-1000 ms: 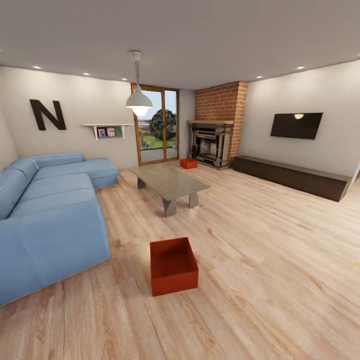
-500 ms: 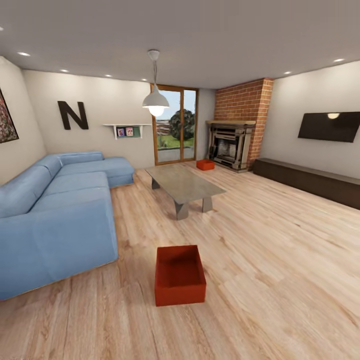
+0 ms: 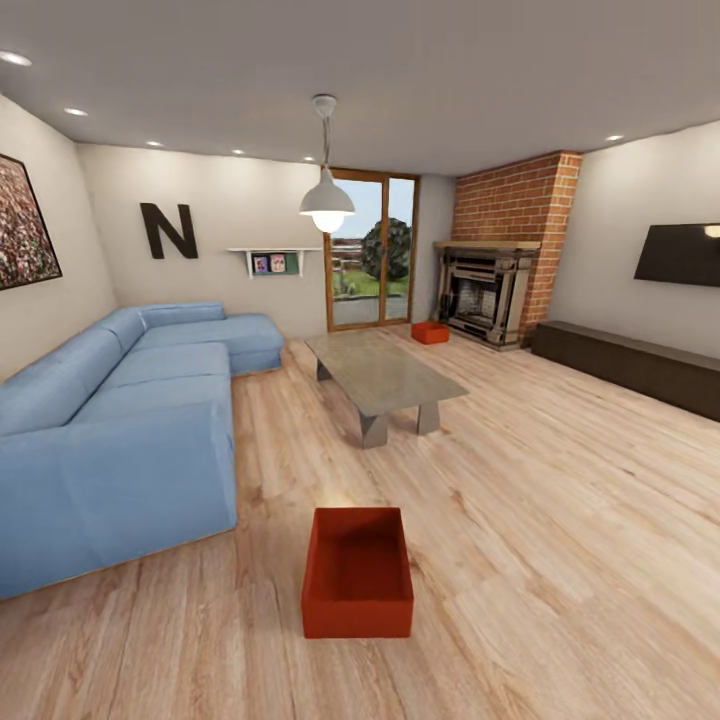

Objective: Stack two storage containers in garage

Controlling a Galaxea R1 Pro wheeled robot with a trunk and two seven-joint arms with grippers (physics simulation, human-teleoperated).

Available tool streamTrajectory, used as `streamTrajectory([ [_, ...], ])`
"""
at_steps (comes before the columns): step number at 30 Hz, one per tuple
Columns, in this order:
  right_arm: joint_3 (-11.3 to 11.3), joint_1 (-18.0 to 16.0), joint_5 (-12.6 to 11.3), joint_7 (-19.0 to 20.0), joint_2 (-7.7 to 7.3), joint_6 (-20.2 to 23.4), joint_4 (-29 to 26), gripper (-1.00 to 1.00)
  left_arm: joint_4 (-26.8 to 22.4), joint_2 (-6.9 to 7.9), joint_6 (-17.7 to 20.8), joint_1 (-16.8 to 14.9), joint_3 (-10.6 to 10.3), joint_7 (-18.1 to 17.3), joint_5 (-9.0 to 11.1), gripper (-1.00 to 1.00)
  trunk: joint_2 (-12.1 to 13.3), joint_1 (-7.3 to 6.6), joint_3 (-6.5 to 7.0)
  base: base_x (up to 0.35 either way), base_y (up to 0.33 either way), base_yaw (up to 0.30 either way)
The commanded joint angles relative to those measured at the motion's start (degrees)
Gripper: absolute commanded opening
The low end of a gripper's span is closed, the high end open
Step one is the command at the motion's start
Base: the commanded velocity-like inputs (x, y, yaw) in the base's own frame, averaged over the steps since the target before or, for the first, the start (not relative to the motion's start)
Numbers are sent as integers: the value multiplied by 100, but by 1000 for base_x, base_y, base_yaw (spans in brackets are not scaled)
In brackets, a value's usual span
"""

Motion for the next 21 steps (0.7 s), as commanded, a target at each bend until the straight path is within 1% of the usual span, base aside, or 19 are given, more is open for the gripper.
streamTrajectory([
  [1, 4, -2, 60, -48, 0, -9, 6, 100, 8, 2, -20, -5, 41, -28, -7, 100, -3, 2, -6, 268, -237, 8],
  [9, 8, -4, 64, -48, 0, -18, 6, 100, 8, 2, -20, -5, 41, -28, -7, 100, -3, 2, -6, 260, -230, 1],
  [21, 12, -4, 65, -51, 0, -18, 6, 100, 8, 11, -28, -5, 41, -33, 0, 100, -3, 2, -6, 29, -13, 0],
])
